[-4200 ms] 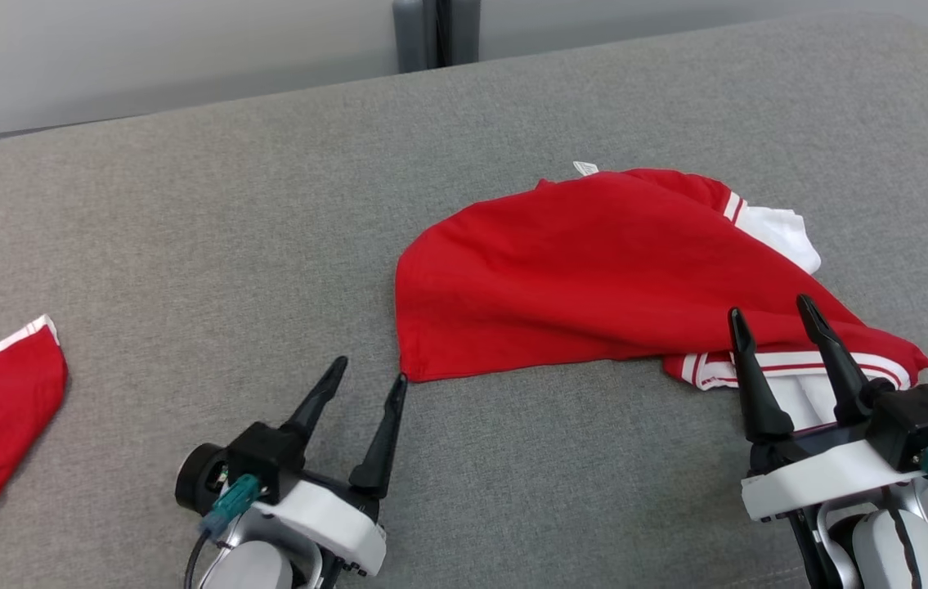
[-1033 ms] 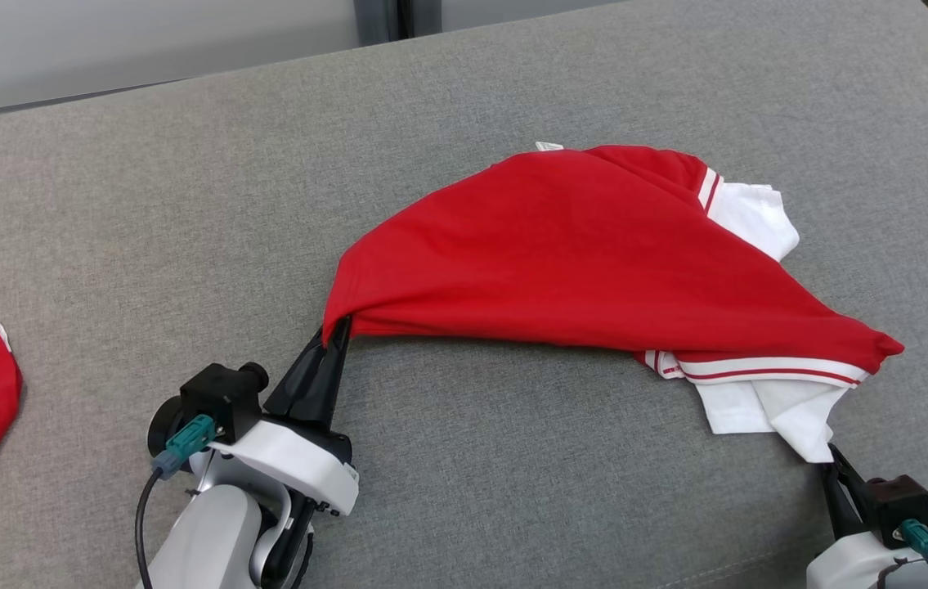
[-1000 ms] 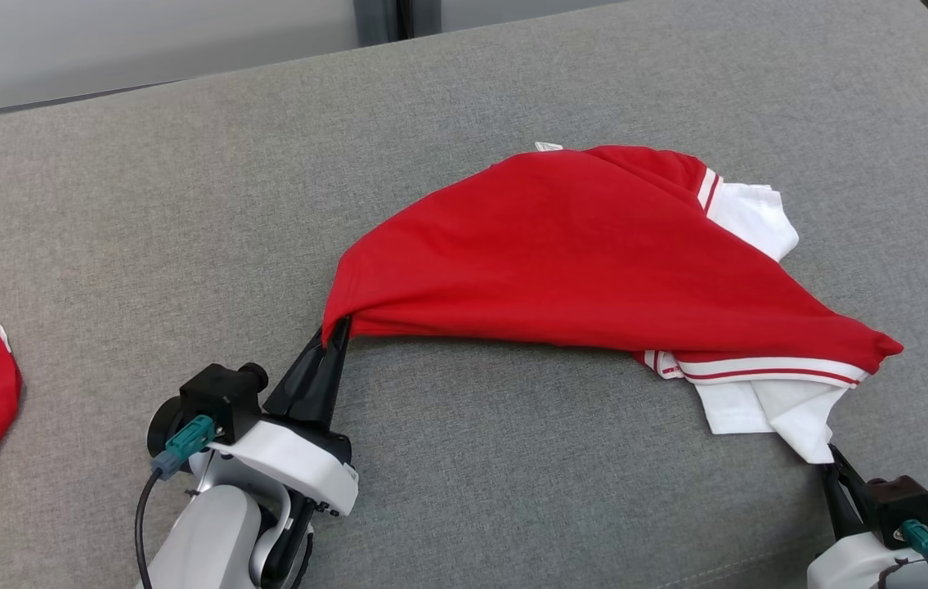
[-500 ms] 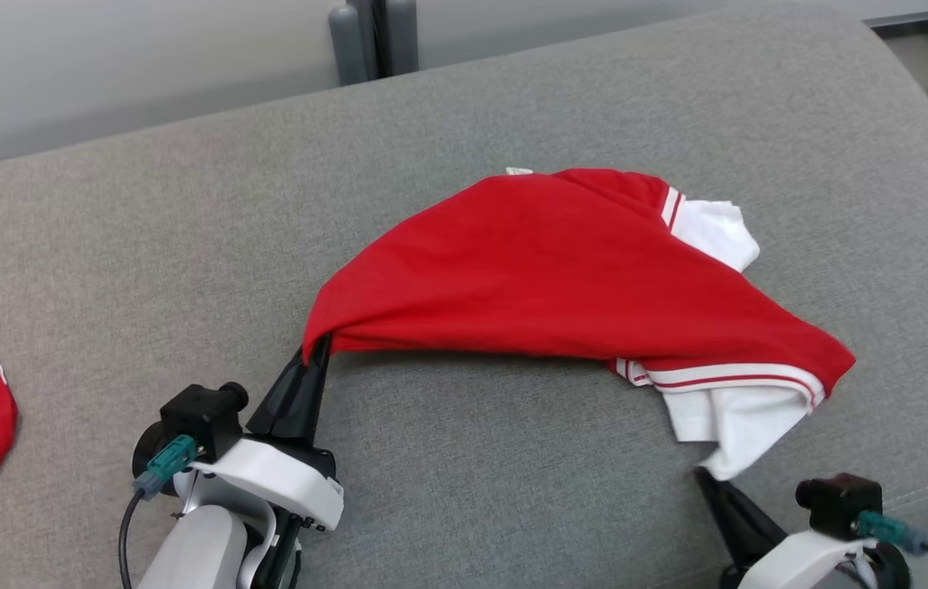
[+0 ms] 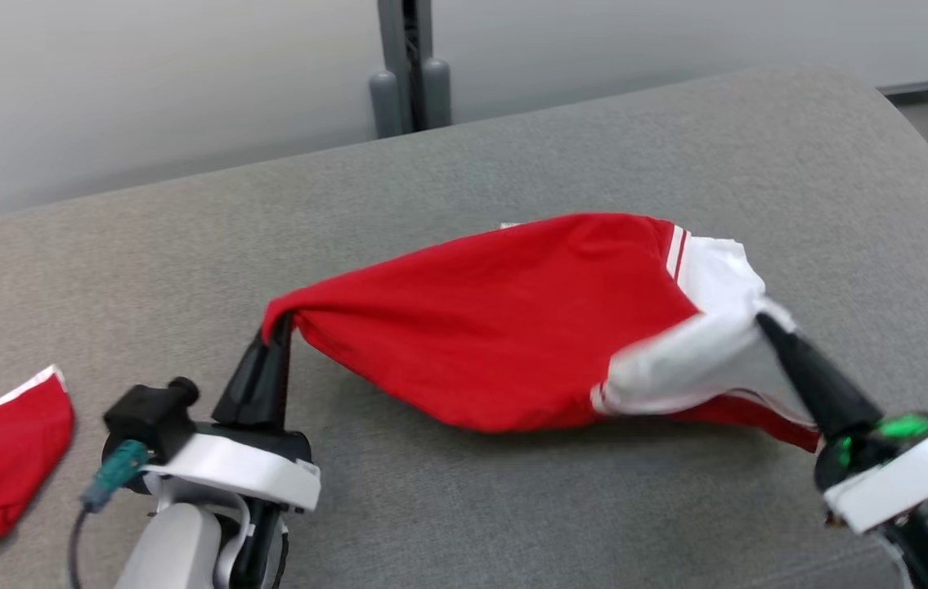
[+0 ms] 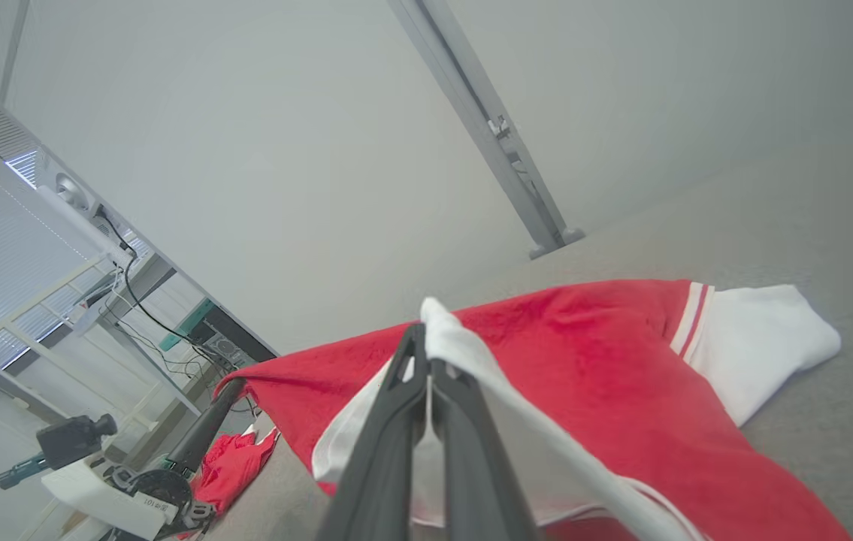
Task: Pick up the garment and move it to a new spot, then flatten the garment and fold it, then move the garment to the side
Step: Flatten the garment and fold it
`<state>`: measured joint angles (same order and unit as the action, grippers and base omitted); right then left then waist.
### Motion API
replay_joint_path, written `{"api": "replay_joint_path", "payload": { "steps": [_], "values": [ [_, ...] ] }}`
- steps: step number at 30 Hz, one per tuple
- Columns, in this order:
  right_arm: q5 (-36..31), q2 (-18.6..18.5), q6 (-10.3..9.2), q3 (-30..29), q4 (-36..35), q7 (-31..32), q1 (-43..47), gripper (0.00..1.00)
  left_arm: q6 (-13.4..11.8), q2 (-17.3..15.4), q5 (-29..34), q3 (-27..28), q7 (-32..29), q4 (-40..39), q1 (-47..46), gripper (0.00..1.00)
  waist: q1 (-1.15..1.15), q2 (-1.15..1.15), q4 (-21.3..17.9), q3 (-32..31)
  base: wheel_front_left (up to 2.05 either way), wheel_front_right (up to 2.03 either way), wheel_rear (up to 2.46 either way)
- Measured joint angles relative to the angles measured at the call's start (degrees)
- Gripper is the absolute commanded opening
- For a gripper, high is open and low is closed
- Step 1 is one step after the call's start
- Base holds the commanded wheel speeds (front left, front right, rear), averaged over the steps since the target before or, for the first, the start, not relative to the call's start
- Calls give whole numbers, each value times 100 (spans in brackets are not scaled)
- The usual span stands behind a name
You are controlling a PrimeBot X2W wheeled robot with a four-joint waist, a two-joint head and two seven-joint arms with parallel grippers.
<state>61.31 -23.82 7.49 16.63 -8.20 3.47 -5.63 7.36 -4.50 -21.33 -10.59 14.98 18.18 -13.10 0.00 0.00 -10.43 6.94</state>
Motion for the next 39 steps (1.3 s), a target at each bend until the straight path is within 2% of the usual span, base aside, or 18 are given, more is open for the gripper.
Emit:
{"api": "replay_joint_path", "payload": {
  "steps": [3,9,17,25,32,36,39],
  "values": [
    [152,55,-1,-312,15,-18,-259,0,0,31,-400,168,0,-135,-4,0,0,0,133,-96,0,0,0],
    [196,350,-1,-699,375,12,-1193,0,-4,-202,-724,441,-172,-203,-353,0,0,0,368,-286,0,0,0],
    [-165,626,0,-883,1129,109,-2552,0,-323,-566,-966,654,-1323,-364,-1318,0,0,0,714,-446,0,0,0],
    [-649,677,0,-738,1827,171,-4152,0,-331,-775,-724,207,-2271,-102,-2604,0,0,0,1019,-447,0,0,0],
    [-900,616,0,-553,2726,90,-5660,0,-261,-816,-636,52,-2497,520,-3779,0,0,0,1185,-454,0,0,0],
    [-927,594,0,-487,3416,-62,-6572,0,-339,-792,-612,190,-2131,958,-4470,0,0,0,1237,-518,0,0,0],
    [-854,621,0,-420,3776,-74,-6868,0,-337,-733,-630,201,-1971,1223,-4607,0,0,0,1256,-567,0,0,0]
  ]
}}
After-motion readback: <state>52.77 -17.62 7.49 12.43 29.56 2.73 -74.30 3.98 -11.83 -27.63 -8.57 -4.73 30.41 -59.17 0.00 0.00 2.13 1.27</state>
